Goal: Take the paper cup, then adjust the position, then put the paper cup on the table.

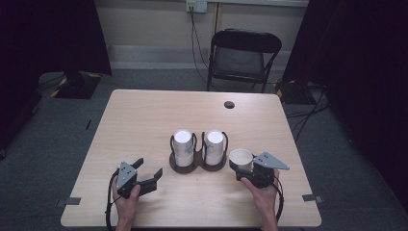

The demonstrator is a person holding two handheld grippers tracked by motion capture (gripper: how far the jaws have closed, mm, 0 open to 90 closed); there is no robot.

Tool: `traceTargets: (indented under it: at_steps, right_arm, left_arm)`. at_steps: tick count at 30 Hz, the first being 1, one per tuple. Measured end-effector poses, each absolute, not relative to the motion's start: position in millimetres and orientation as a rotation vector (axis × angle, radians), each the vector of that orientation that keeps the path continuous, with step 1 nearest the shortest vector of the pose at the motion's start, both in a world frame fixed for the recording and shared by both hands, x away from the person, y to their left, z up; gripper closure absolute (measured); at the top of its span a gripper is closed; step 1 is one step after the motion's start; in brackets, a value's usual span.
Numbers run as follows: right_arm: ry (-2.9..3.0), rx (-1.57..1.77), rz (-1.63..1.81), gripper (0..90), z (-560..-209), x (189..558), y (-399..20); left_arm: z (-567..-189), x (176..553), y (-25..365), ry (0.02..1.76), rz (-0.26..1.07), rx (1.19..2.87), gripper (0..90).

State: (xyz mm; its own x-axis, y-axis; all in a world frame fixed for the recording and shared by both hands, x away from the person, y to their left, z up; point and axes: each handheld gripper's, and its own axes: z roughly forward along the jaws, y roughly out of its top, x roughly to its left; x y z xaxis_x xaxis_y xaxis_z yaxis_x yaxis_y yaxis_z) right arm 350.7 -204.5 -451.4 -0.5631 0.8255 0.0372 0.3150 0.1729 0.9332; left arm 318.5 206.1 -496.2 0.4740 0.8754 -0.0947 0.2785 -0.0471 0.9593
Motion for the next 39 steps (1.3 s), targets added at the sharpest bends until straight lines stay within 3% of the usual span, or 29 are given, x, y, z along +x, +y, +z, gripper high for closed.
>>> traceTargets:
  at_steps: [23,39]
  right_arm:
    - [1.843,1.173,1.371,29.0,-428,424,-219]
    - [1.889,1.246,1.319,27.0,-447,465,-211]
  left_arm:
    - [-496,315,203,1.008,0.713,1.592,15.7]
    - [-497,316,205,1.026,0.691,1.573,15.9]
